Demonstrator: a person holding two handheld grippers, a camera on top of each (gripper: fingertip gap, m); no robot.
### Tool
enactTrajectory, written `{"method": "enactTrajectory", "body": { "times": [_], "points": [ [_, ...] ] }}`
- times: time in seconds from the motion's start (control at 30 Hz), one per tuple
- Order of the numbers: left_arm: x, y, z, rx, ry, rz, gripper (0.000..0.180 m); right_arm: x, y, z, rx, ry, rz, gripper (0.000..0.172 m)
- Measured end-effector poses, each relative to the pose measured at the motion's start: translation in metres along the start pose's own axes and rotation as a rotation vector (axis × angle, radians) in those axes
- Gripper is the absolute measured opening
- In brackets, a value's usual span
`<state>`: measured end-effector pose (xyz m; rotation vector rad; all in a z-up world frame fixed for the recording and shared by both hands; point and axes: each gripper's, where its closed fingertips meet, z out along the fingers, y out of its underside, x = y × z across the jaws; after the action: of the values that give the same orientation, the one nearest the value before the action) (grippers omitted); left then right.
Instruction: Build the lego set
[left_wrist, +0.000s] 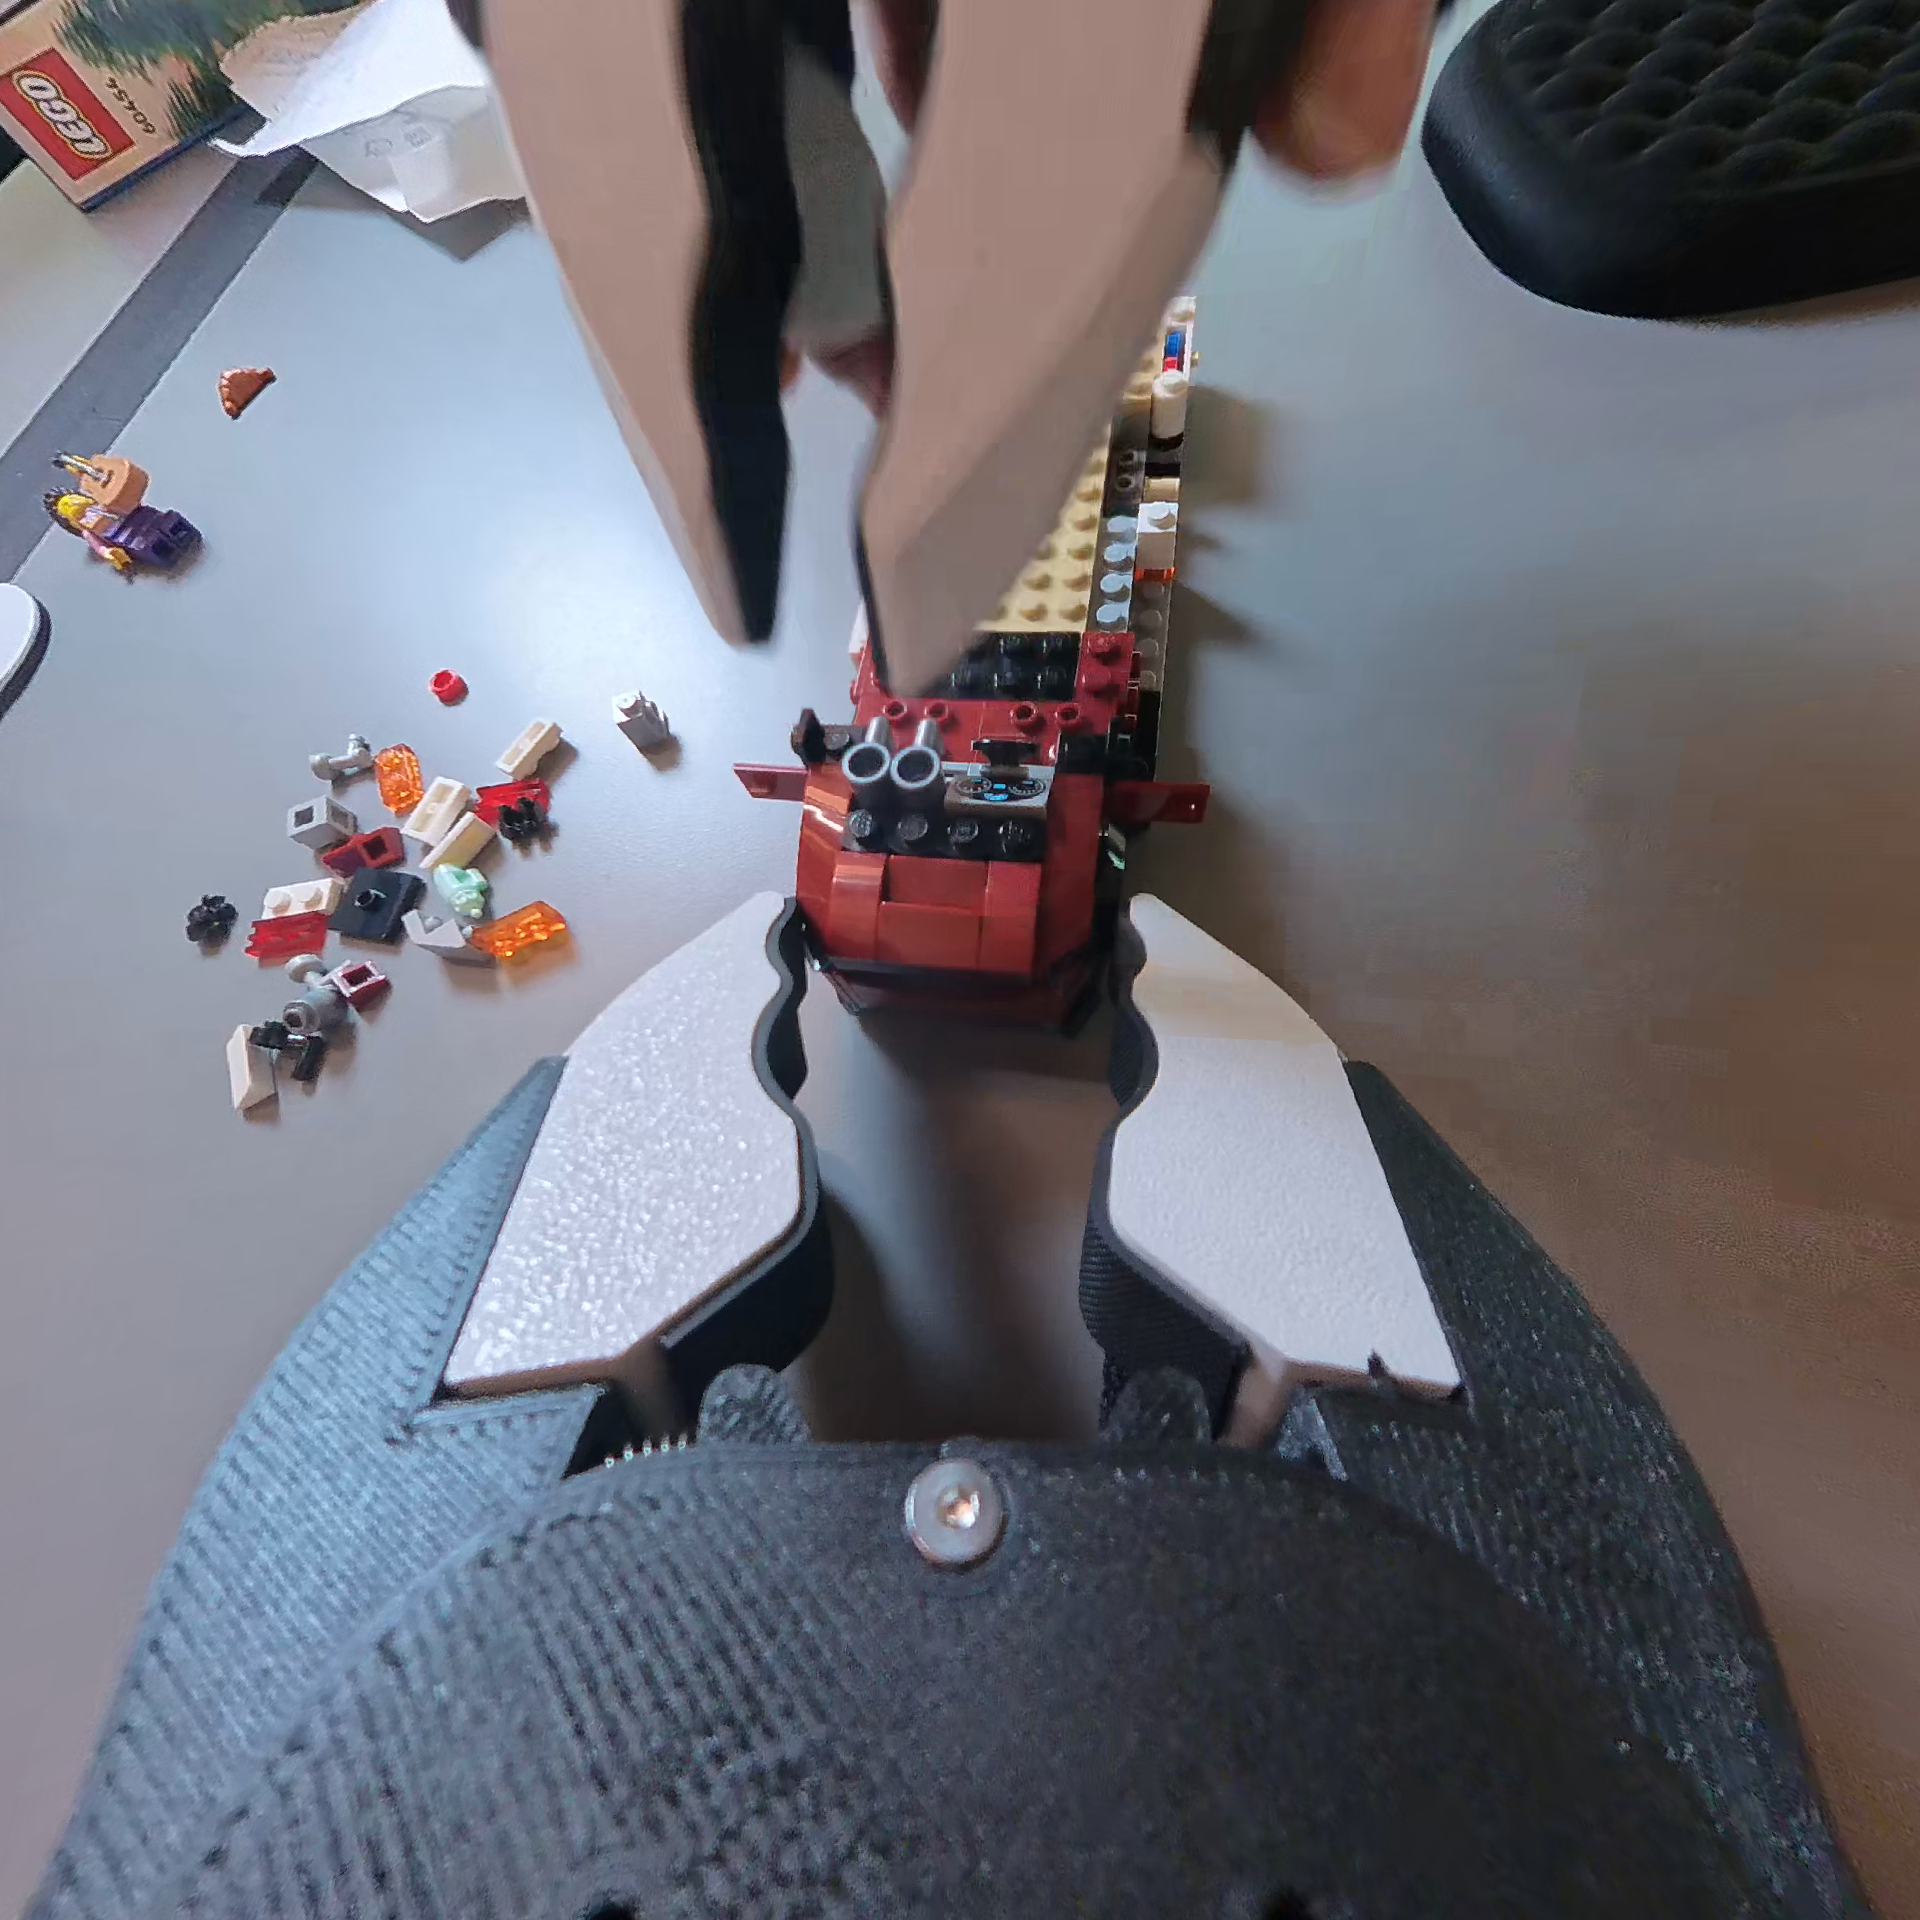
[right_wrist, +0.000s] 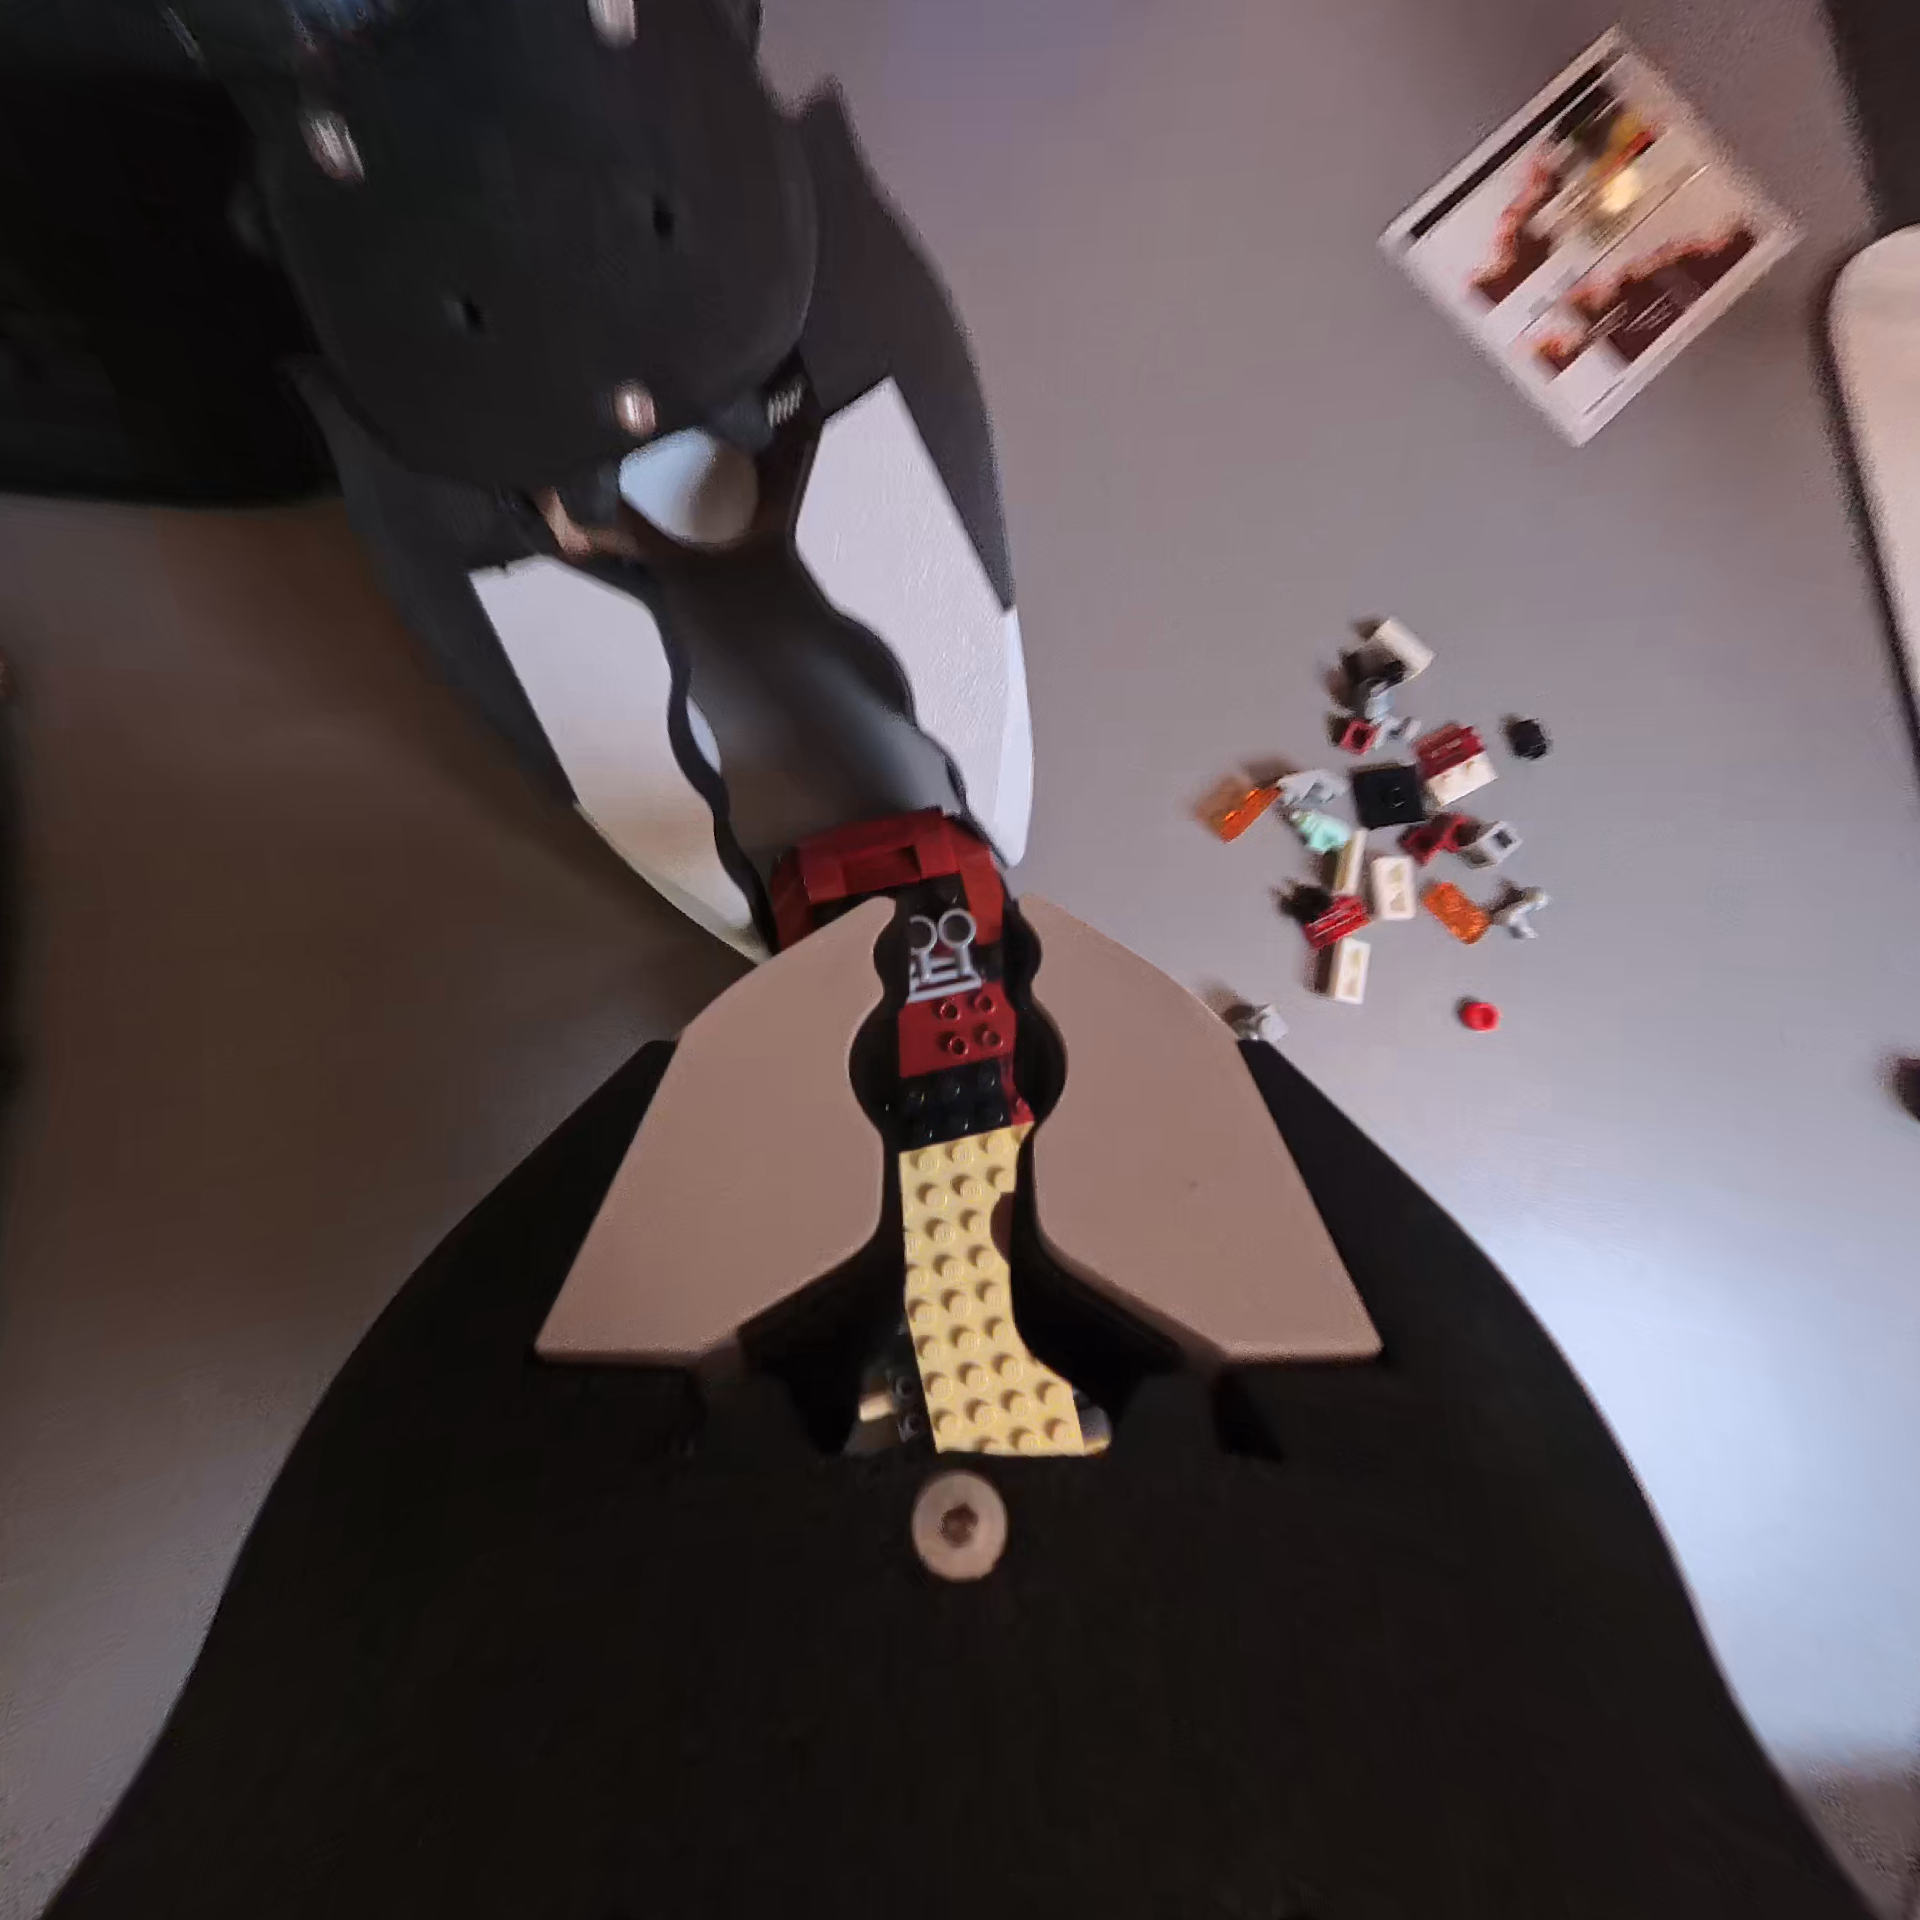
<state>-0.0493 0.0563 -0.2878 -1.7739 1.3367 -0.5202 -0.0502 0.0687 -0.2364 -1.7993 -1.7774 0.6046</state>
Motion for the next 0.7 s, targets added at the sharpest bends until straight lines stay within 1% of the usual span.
{"method": "enactTrajectory", "body": {
  "times": [0.07, 0.1, 0.13, 0.17, 0.27, 0.37, 0.43, 0.57, 0.7],
  "points": [
    [0.0, 0.001, -0.001, 0.002, 0.013, 0.004, 0.057, 0.007, -0.017, -0.03, 0.217, 0.025, 0.09, 0.02],
    [0.0, 0.001, -0.001, 0.004, 0.024, 0.015, 0.057, 0.01, -0.015, -0.043, 0.278, 0.044, 0.116, 0.022],
    [-0.001, 0.001, -0.001, 0.008, 0.04, 0.027, 0.057, 0.012, -0.005, -0.052, 0.298, 0.063, 0.129, 0.024],
    [-0.001, 0.002, -0.002, 0.01, 0.057, 0.036, 0.057, 0.013, 0.012, -0.056, 0.284, 0.081, 0.137, 0.027],
    [-0.002, 0.005, -0.005, 0.002, 0.102, 0.086, 0.057, 0.005, 0.069, -0.055, 0.171, 0.11, 0.154, 0.04],
    [-0.011, 0.012, -0.006, -0.04, 0.098, 0.162, 0.058, -0.004, 0.102, -0.051, 0.125, 0.139, 0.151, 0.048],
    [-0.017, 0.013, -0.009, -0.035, 0.083, 0.166, 0.058, -0.009, 0.11, -0.05, 0.133, 0.126, 0.154, 0.053],
    [-0.015, 0.006, -0.016, 0.005, 0.089, 0.049, 0.053, -0.014, 0.116, -0.047, 0.109, 0.073, 0.139, 0.065],
    [-0.006, 0.009, -0.017, -0.037, 0.057, 0.034, 0.05, -0.021, 0.118, -0.04, 0.054, 0.026, 0.09, 0.068]
  ]
}}
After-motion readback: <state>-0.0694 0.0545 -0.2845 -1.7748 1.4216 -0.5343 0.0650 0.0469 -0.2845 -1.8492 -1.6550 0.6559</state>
